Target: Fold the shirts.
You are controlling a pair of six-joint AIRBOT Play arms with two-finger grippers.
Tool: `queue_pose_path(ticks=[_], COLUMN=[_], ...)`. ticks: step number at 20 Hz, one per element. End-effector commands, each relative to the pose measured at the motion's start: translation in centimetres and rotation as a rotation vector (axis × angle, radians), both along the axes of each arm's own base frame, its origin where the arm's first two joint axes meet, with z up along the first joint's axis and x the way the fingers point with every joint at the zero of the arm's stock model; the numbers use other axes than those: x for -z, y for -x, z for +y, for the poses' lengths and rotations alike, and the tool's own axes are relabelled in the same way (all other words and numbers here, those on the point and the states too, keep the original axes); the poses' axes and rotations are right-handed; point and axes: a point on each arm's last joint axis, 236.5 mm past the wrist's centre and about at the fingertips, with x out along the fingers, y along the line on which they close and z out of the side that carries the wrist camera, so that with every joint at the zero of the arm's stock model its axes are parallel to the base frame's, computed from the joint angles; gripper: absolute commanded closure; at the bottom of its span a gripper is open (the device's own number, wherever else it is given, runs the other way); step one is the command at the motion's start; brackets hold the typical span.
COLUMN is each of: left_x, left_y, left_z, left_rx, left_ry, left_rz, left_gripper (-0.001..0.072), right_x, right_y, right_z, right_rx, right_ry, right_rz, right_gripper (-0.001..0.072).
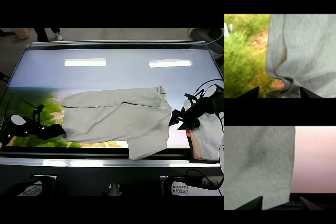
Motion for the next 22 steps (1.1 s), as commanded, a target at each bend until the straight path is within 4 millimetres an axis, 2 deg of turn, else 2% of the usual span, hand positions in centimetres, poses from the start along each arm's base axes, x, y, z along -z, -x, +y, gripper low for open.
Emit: queue_pose_path(ticks=[1,4,7,10,11,13,14,17,18,20,21,22], left_x=[-0.2,0.7,1.5,2.0,2.0,1.9,1.9,1.4,1.2,0.9,0.7,0.7], left_y=[0.8,1.8,2.5,2.9,3.0,3.2,3.4,3.5,3.4,3.4,3.5,3.6], left_z=[0.8,0.3,-1.5,-2.2,-2.3,-2.5,-2.6,-2.6,-2.6,-2.6,-2.7,-2.7], left_rx=[0.043,0.062,0.063,0.087,0.087,0.097,0.112,0.135,0.135,0.137,0.139,0.139], left_ry=[-0.038,-0.029,0.035,0.039,0.039,0.042,0.045,0.047,0.047,0.046,0.048,0.049], left_rz=[0.036,0.070,0.108,0.130,0.134,0.139,0.141,0.128,0.120,0.111,0.111,0.112], left_gripper=[0.0093,0.0097,0.0099,0.0122,0.0256,0.0575,0.0679,0.0680,0.0680,0.0680,0.0680,0.0680], right_x=[1.5,1.7,1.7,1.9,2.1,3.1,3.8,5.4,5.9,6.4,6.6,6.9], right_y=[2.1,2.0,1.9,2.0,2.3,3.5,4.1,4.4,3.9,2.4,1.7,0.9], right_z=[0.6,0.6,0.5,0.2,0.1,0.2,0.5,0.7,0.7,1.7,2.4,3.0], right_rx=[-0.006,-0.005,-0.005,-0.008,-0.011,-0.024,-0.028,-0.023,-0.014,0.031,0.053,0.072], right_ry=[-0.020,-0.017,-0.016,-0.002,0.004,-0.001,-0.009,-0.007,0.000,-0.035,-0.067,-0.092], right_rz=[0.064,0.053,0.051,0.054,0.060,0.087,0.098,0.078,0.055,-0.002,-0.026,-0.048], right_gripper=[0.0204,0.0210,0.0210,0.0199,0.0197,0.0138,0.0137,0.0154,0.0180,0.0181,0.0202,0.0282])
